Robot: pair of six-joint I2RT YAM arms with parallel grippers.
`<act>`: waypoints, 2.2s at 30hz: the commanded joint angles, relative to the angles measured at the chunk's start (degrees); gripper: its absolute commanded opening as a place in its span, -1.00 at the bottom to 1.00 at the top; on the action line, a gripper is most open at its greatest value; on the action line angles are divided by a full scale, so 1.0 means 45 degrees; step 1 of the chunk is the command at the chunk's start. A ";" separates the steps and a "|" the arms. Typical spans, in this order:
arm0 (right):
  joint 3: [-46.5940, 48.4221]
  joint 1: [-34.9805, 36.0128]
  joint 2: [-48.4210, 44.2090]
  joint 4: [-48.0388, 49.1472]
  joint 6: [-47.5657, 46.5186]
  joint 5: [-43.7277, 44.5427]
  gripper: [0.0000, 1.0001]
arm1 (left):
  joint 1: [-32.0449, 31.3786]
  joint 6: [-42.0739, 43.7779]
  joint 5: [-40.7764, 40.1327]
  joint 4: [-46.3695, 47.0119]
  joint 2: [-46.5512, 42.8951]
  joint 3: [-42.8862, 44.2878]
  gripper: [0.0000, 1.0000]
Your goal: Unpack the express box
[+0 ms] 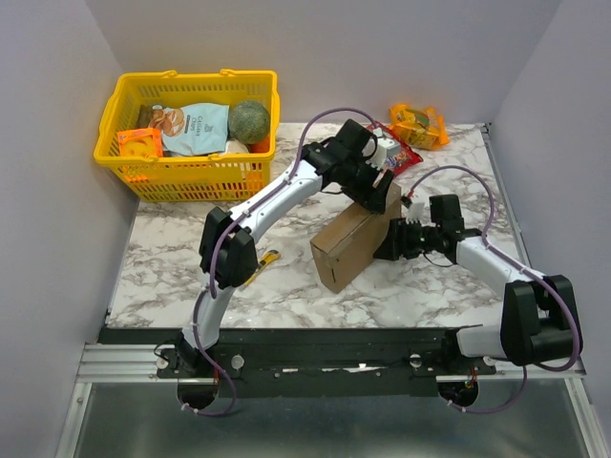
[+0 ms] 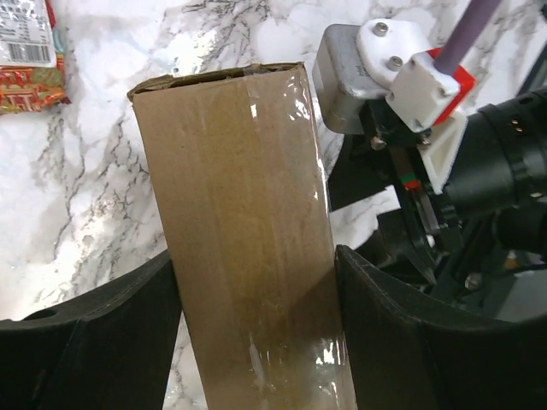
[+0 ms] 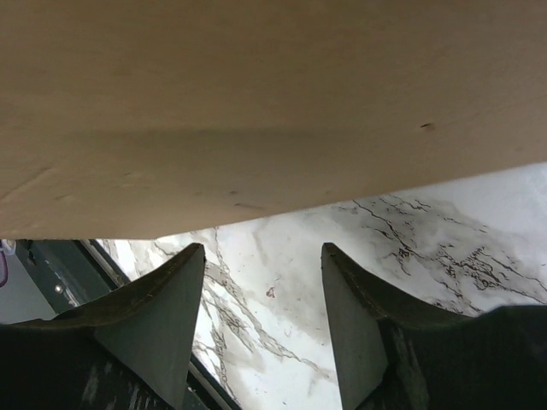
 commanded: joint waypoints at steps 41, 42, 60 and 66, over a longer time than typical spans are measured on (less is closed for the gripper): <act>0.3931 0.0593 0.4199 -0.0064 -0.1509 0.1895 0.45 | 0.2993 -1.1601 1.3283 1.4829 -0.1351 -0.3264 -0.12; 0.3891 0.0613 0.4218 0.0034 -0.1510 0.1876 0.45 | 0.2993 -1.1836 1.3283 1.5025 -0.1429 -0.3440 -0.13; 0.6118 0.0711 0.1447 -0.3344 -0.2781 0.2445 0.53 | 0.3266 -1.0415 1.2175 1.4948 -0.3674 -0.6332 0.97; 0.5843 0.0711 0.0391 -0.3578 -0.2740 0.2559 0.49 | 0.2429 0.0424 0.1231 0.0871 -0.4690 -0.1607 0.97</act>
